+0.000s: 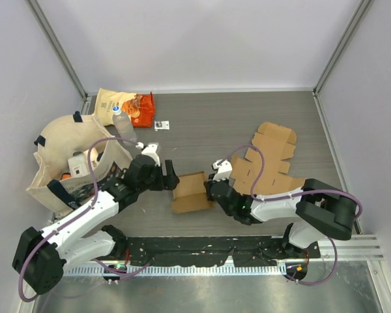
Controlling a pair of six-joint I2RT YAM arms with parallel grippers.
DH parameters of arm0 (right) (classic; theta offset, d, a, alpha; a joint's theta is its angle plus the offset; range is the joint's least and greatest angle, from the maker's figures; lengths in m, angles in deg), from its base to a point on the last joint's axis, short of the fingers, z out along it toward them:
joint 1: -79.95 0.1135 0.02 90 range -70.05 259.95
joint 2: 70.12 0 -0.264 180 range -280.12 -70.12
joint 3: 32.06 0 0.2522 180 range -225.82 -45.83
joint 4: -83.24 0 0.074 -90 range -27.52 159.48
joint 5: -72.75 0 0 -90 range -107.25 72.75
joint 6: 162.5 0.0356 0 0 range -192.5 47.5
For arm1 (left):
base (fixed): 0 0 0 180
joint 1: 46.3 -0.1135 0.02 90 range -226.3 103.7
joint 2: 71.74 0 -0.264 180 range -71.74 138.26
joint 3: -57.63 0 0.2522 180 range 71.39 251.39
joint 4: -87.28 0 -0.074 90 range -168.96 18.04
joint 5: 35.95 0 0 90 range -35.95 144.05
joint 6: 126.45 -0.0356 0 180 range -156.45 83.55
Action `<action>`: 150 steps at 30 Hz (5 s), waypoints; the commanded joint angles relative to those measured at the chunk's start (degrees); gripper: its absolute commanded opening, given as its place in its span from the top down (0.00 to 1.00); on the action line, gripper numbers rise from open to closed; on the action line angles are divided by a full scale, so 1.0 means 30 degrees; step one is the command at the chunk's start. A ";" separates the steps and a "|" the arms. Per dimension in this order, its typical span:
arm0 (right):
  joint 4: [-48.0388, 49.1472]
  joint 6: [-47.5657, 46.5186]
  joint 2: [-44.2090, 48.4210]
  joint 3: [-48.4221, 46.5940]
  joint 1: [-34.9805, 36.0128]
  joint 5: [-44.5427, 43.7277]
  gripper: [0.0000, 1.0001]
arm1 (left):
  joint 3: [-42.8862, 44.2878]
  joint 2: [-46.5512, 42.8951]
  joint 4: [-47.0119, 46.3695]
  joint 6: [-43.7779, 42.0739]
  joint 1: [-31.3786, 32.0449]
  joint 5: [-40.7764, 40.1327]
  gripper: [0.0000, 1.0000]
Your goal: Fold the paper box
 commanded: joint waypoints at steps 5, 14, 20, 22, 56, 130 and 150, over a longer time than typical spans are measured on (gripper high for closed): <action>0.5033 -0.2279 0.2654 0.2075 -0.0799 0.3374 0.99 | -0.2557 0.0102 -0.5397 0.1130 -0.0517 0.3964 0.17; 0.2122 -0.1929 0.1340 -0.0026 -0.0861 0.1348 0.99 | -0.3268 0.0982 -0.8431 0.1953 -0.0371 0.4556 0.49; -0.5831 0.1850 -0.2819 -0.5361 0.2683 -0.9978 0.99 | -0.3382 0.1070 -0.9068 0.2831 0.0039 0.3995 0.61; -0.4730 0.1533 -0.2940 -0.5277 0.2890 -0.9459 0.99 | -0.3412 0.1129 -0.9130 0.2949 0.0127 0.3967 0.62; -1.3426 1.4449 0.7966 -0.4484 -0.5986 1.1486 0.16 | -0.5522 -0.1390 -1.1883 0.0753 0.0303 -0.2358 0.69; -1.4104 -0.6403 -0.2733 -1.1637 -0.8392 1.2373 0.86 | -0.3676 0.0803 0.1594 0.4707 0.0331 0.1710 0.82; -1.1459 -0.5713 -0.4726 -1.0139 -0.4466 1.5006 0.99 | -0.1422 0.6402 -0.2332 0.5616 0.1241 0.2004 0.93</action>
